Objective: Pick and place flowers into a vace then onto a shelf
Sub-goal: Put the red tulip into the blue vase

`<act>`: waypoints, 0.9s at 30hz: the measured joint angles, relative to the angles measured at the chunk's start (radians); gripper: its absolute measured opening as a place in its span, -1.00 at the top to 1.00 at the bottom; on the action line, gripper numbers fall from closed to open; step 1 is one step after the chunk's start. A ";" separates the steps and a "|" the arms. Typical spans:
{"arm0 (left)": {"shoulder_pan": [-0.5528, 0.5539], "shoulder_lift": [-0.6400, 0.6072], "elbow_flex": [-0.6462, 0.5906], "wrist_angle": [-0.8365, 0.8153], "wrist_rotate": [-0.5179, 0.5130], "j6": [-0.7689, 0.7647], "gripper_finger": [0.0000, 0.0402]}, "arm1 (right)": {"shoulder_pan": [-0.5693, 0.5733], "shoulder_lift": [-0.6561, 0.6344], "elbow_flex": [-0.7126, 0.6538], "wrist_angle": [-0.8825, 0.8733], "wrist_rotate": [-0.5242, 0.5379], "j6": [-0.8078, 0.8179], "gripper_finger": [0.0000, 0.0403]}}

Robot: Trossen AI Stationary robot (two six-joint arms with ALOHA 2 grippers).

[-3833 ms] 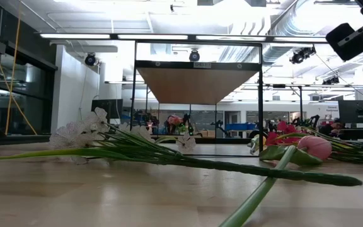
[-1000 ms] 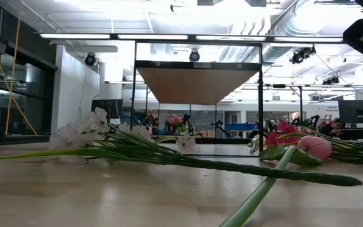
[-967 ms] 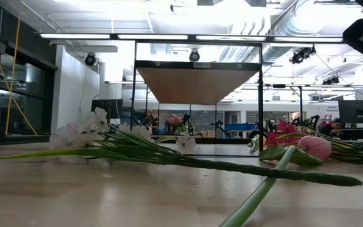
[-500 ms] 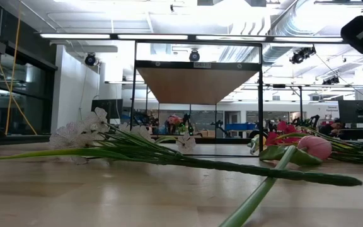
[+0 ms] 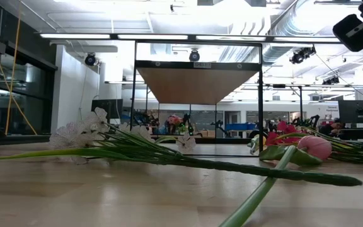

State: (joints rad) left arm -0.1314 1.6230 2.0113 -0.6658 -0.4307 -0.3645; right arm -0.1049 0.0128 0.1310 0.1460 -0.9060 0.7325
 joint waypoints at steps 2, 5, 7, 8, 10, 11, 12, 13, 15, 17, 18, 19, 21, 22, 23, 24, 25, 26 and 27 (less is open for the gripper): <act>0.000 0.000 0.000 -0.005 0.002 0.000 0.31 | 0.000 0.000 0.000 0.006 0.001 0.007 0.21; 0.000 0.000 0.000 -0.013 0.002 0.000 0.31 | 0.000 0.000 0.000 0.015 0.016 0.009 0.22; 0.000 0.000 0.000 -0.018 0.003 0.000 0.31 | 0.000 0.000 0.000 0.018 0.025 0.015 0.22; 0.000 0.000 0.000 -0.018 0.006 0.000 0.31 | 0.000 0.000 0.000 0.017 0.022 0.025 0.22; 0.000 0.000 0.000 -0.018 0.013 0.000 0.31 | 0.000 0.000 0.000 0.017 0.010 0.041 0.21; 0.000 0.000 0.000 -0.018 0.014 0.000 0.31 | 0.000 0.000 0.000 0.017 0.009 0.047 0.20; 0.000 0.000 0.000 -0.018 0.015 0.000 0.31 | 0.000 0.000 0.000 0.017 0.009 0.050 0.19; 0.000 0.000 0.000 -0.018 0.015 0.000 0.31 | 0.000 0.000 0.000 0.017 0.009 0.050 0.19; 0.000 0.000 0.000 -0.019 0.015 0.000 0.31 | 0.000 0.000 0.001 0.020 0.018 0.052 0.18; 0.000 0.000 0.000 -0.027 0.015 0.000 0.31 | -0.003 0.000 0.015 0.024 0.041 0.039 0.18; 0.000 0.000 0.000 -0.029 0.016 0.000 0.31 | -0.009 0.000 0.025 0.025 0.050 0.026 0.18; 0.000 0.000 0.000 -0.032 0.016 0.000 0.31 | -0.019 0.000 0.035 0.027 0.056 0.015 0.19; 0.000 0.000 0.000 -0.036 0.016 0.000 0.31 | -0.042 0.000 0.050 0.014 0.060 -0.005 0.20; 0.000 0.000 0.000 -0.037 0.016 0.000 0.31 | -0.056 0.000 0.055 0.004 0.059 -0.009 0.21; 0.000 0.000 0.000 -0.039 0.016 0.000 0.31 | -0.069 0.000 0.059 -0.003 0.057 -0.013 0.21; 0.000 0.000 0.000 -0.041 0.016 0.000 0.31 | -0.082 0.000 0.064 -0.010 0.045 -0.011 0.22; 0.000 0.000 0.000 -0.041 0.016 0.000 0.31 | -0.095 0.000 0.069 -0.011 0.027 -0.005 0.22; 0.000 0.000 0.000 -0.041 0.016 0.000 0.31 | -0.106 0.000 0.075 -0.009 0.011 0.003 0.22; 0.000 0.000 0.000 -0.041 0.016 0.000 0.31 | -0.117 0.000 0.080 -0.008 -0.007 0.014 0.22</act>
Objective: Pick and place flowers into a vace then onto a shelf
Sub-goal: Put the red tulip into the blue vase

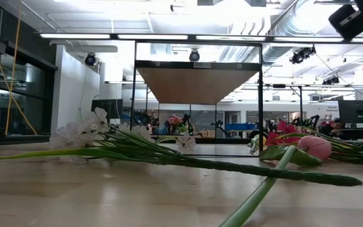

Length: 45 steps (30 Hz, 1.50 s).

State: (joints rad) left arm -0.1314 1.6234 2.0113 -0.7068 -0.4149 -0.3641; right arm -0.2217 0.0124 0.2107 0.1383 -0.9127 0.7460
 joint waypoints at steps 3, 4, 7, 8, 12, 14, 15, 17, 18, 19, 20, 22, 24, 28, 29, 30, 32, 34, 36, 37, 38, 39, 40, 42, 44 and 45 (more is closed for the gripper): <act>0.000 0.000 0.000 0.000 0.000 0.000 0.31 | -0.028 0.000 0.021 0.000 -0.038 0.023 0.21; 0.000 0.000 0.000 0.000 0.000 0.000 0.31 | -0.034 0.000 0.027 0.001 -0.045 0.033 0.20; 0.000 0.000 0.000 0.000 0.000 0.000 0.31 | -0.047 0.000 0.036 0.001 -0.072 0.060 0.19; 0.000 0.000 0.000 0.000 0.000 0.000 0.31 | -0.048 0.000 0.036 -0.002 -0.074 0.067 0.18; 0.000 0.000 0.000 0.000 0.000 0.000 0.31 | -0.048 0.000 0.036 -0.041 -0.060 0.080 0.18; 0.000 0.000 0.000 0.000 -0.001 0.000 0.31 | -0.048 0.000 0.036 -0.058 -0.041 0.067 0.20; 0.000 0.000 0.000 0.000 -0.002 0.000 0.31 | -0.048 0.000 0.036 -0.060 -0.027 0.061 0.20; 0.000 0.000 0.000 0.000 -0.002 0.000 0.31 | -0.048 0.000 0.036 -0.058 -0.018 0.059 0.21; 0.000 0.000 0.000 0.000 -0.003 0.000 0.31 | -0.048 0.000 0.036 -0.057 -0.018 0.058 0.22; 0.000 0.000 0.000 0.001 -0.003 0.000 0.31 | -0.048 0.000 0.036 -0.052 -0.019 0.059 0.22; 0.000 0.000 0.000 0.000 -0.005 0.000 0.31 | -0.048 0.000 0.036 -0.041 -0.020 0.062 0.22; 0.000 0.000 0.000 0.001 -0.005 0.000 0.31 | -0.048 0.000 0.036 -0.008 -0.020 0.076 0.22; 0.000 0.000 0.000 0.001 -0.008 0.000 0.31 | -0.048 0.000 0.036 0.021 -0.022 0.098 0.22; 0.000 0.000 0.000 0.001 -0.013 0.000 0.31 | -0.048 0.000 0.036 0.056 -0.032 0.140 0.19; 0.000 0.000 0.000 0.001 -0.014 0.000 0.31 | -0.048 0.000 0.036 0.062 -0.035 0.145 0.19; 0.000 0.000 0.000 0.001 -0.014 0.000 0.31 | -0.048 0.000 0.036 0.064 -0.037 0.147 0.18; 0.000 0.000 0.000 0.001 -0.014 0.000 0.31 | -0.048 0.000 0.036 0.065 -0.037 0.153 0.18; 0.000 0.000 0.000 0.001 -0.014 0.000 0.31 | -0.048 0.000 0.036 0.070 -0.037 0.167 0.18; 0.000 0.000 0.000 0.001 -0.014 0.000 0.31 | -0.048 0.000 0.036 0.077 -0.037 0.173 0.19; 0.000 0.000 0.000 0.001 -0.014 0.002 0.31 | -0.048 0.000 0.036 0.081 -0.037 0.174 0.20; 0.000 0.000 0.000 0.001 -0.014 0.007 0.31 | -0.048 0.000 0.036 0.085 -0.037 0.174 0.20; 0.000 0.000 0.000 0.001 -0.015 0.014 0.31 | -0.048 0.000 0.036 0.086 -0.037 0.174 0.21; 0.000 0.000 0.000 0.001 -0.016 0.019 0.31 | -0.048 0.000 0.036 0.086 -0.037 0.174 0.21; 0.000 0.000 0.000 0.001 -0.016 0.019 0.31 | -0.048 0.000 0.036 0.092 -0.037 0.184 0.22; 0.000 0.000 0.000 0.001 -0.016 0.019 0.31 | -0.048 0.000 0.036 0.104 -0.036 0.193 0.22; 0.000 0.000 0.000 0.001 -0.016 0.019 0.31 | -0.048 0.000 0.036 0.112 -0.035 0.193 0.22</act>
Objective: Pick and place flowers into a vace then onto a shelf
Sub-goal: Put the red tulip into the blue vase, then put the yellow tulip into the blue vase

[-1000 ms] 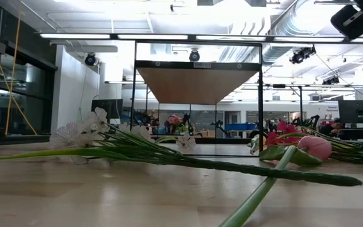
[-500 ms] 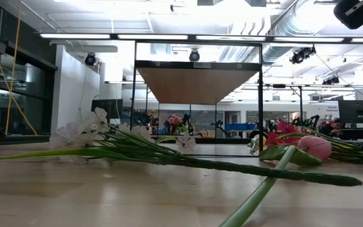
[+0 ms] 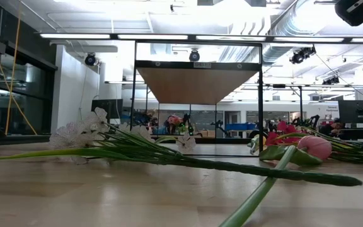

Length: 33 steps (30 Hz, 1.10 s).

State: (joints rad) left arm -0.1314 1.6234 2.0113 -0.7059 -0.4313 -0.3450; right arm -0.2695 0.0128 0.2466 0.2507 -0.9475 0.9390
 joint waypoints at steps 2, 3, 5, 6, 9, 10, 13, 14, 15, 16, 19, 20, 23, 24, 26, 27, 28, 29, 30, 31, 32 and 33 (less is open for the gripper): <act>0.000 0.000 0.000 0.000 0.000 0.000 0.31 | 0.000 0.000 0.000 0.017 0.009 0.000 0.22; 0.000 0.000 0.000 0.000 0.000 0.000 0.31 | 0.000 0.000 0.000 0.020 0.012 -0.001 0.21; 0.000 0.000 0.000 0.000 0.000 0.000 0.31 | 0.000 0.000 0.000 0.025 0.014 -0.001 0.20; 0.000 0.000 0.000 0.000 0.000 0.000 0.31 | 0.000 0.000 0.000 0.025 0.014 -0.002 0.19; 0.000 0.000 0.000 0.000 0.000 0.000 0.31 | 0.000 0.000 0.000 0.044 0.018 -0.003 0.19; 0.000 0.000 0.000 0.000 0.000 0.000 0.31 | 0.000 0.000 0.000 0.056 0.020 -0.004 0.20; 0.000 0.000 0.000 0.000 0.000 0.000 0.31 | 0.000 0.000 0.000 0.101 0.023 0.002 0.22; 0.000 0.000 0.000 0.000 0.000 0.000 0.31 | 0.000 0.000 0.000 0.113 0.022 0.007 0.22; 0.000 0.000 0.000 0.000 0.000 0.000 0.31 | 0.000 0.000 0.000 0.122 0.022 0.017 0.23; 0.000 0.000 0.000 0.000 0.000 0.000 0.31 | 0.000 0.000 0.000 0.130 0.022 0.026 0.23; 0.000 0.000 0.000 0.000 0.000 0.000 0.31 | 0.000 0.000 0.000 0.153 0.022 0.033 0.21; 0.000 0.000 0.000 0.000 0.000 0.000 0.31 | 0.000 0.000 0.000 0.165 0.022 0.039 0.20; 0.000 0.000 0.000 0.000 0.000 0.000 0.31 | 0.000 0.000 0.004 0.198 0.023 0.055 0.18; 0.000 0.000 0.000 0.000 0.000 0.000 0.31 | 0.000 0.000 0.012 0.200 0.023 0.055 0.18; 0.000 0.000 0.000 0.000 0.000 0.000 0.31 | 0.000 0.007 0.039 0.200 0.023 0.045 0.18; 0.000 0.000 0.000 0.000 0.000 0.000 0.31 | 0.000 0.012 0.058 0.200 0.023 0.036 0.18; 0.000 0.000 0.000 0.000 0.000 0.000 0.31 | 0.000 0.021 0.080 0.201 0.024 0.025 0.19; 0.000 0.000 0.000 0.000 0.000 0.000 0.31 | 0.000 0.030 0.104 0.201 0.023 0.012 0.19; 0.000 0.000 0.000 0.000 0.000 0.000 0.31 | 0.000 0.041 0.128 0.201 0.021 -0.003 0.20; 0.000 0.000 0.000 0.000 0.000 0.000 0.31 | 0.000 0.054 0.155 0.201 0.018 -0.020 0.21; 0.000 0.000 0.000 0.000 0.000 0.000 0.31 | 0.000 0.067 0.183 0.199 0.015 -0.038 0.21; 0.000 0.000 0.000 0.000 0.000 0.000 0.31 | 0.000 0.081 0.210 0.197 0.014 -0.059 0.22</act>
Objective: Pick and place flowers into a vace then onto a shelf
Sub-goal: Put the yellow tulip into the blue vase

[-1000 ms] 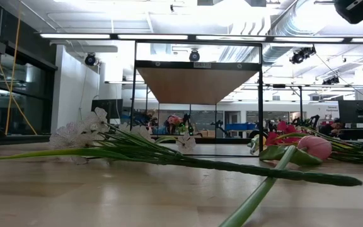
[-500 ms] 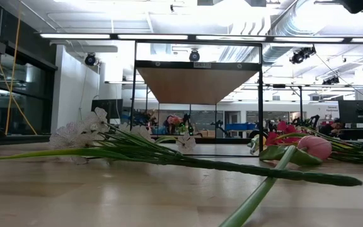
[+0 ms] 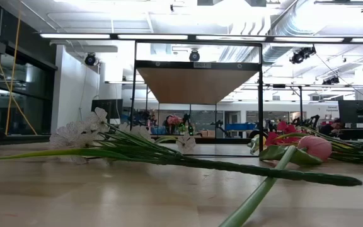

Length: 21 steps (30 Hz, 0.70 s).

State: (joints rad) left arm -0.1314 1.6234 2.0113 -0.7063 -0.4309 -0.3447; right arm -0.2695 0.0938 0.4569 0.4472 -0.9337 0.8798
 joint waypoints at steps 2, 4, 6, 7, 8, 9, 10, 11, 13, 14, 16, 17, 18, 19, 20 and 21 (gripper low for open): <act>0.000 0.000 0.000 0.000 0.000 0.000 0.31 | 0.000 0.030 0.056 -0.002 0.000 -0.051 0.22; 0.000 0.000 0.000 -0.001 0.000 0.000 0.31 | 0.000 0.061 0.113 -0.007 0.000 -0.122 0.22; 0.000 0.000 0.000 -0.001 0.000 0.000 0.31 | 0.000 0.095 0.170 -0.026 0.000 -0.202 0.22; 0.000 0.000 0.000 -0.001 0.000 0.000 0.31 | 0.000 0.114 0.199 -0.040 0.004 -0.245 0.21; 0.000 0.000 0.000 -0.001 0.000 0.000 0.31 | 0.000 0.134 0.229 -0.059 0.012 -0.287 0.20; 0.000 0.000 0.000 -0.001 0.000 0.000 0.31 | 0.000 0.153 0.256 -0.080 0.024 -0.329 0.20; 0.000 0.000 0.000 -0.001 0.000 0.000 0.31 | 0.000 0.174 0.285 -0.108 0.044 -0.371 0.19; 0.000 0.000 0.000 -0.001 0.000 0.000 0.31 | 0.000 0.194 0.314 -0.135 0.074 -0.412 0.19; 0.000 0.000 0.000 -0.002 0.000 0.000 0.31 | 0.000 0.232 0.371 -0.203 0.154 -0.492 0.19; 0.000 0.000 0.000 -0.002 0.000 0.000 0.31 | 0.000 0.251 0.400 -0.236 0.203 -0.532 0.20; 0.000 -0.002 0.000 -0.005 0.001 0.000 0.31 | 0.000 0.283 0.457 -0.313 0.325 -0.616 0.21; 0.000 -0.003 0.000 -0.007 0.001 0.000 0.31 | 0.000 0.298 0.486 -0.352 0.395 -0.662 0.22; 0.000 -0.004 0.000 -0.006 0.001 0.000 0.31 | 0.000 0.311 0.514 -0.387 0.465 -0.708 0.22; 0.000 -0.005 0.000 -0.005 0.001 0.000 0.31 | 0.000 0.322 0.539 -0.419 0.538 -0.758 0.22; 0.000 -0.005 0.000 -0.005 0.001 0.000 0.31 | 0.000 0.331 0.562 -0.447 0.607 -0.810 0.22; 0.000 -0.008 0.000 -0.006 0.002 0.000 0.31 | 0.000 0.337 0.583 -0.471 0.673 -0.861 0.22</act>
State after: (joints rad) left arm -0.1314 1.6153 2.0111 -0.7125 -0.4293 -0.3447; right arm -0.2699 0.4312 1.0399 -0.0236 -0.2608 0.0191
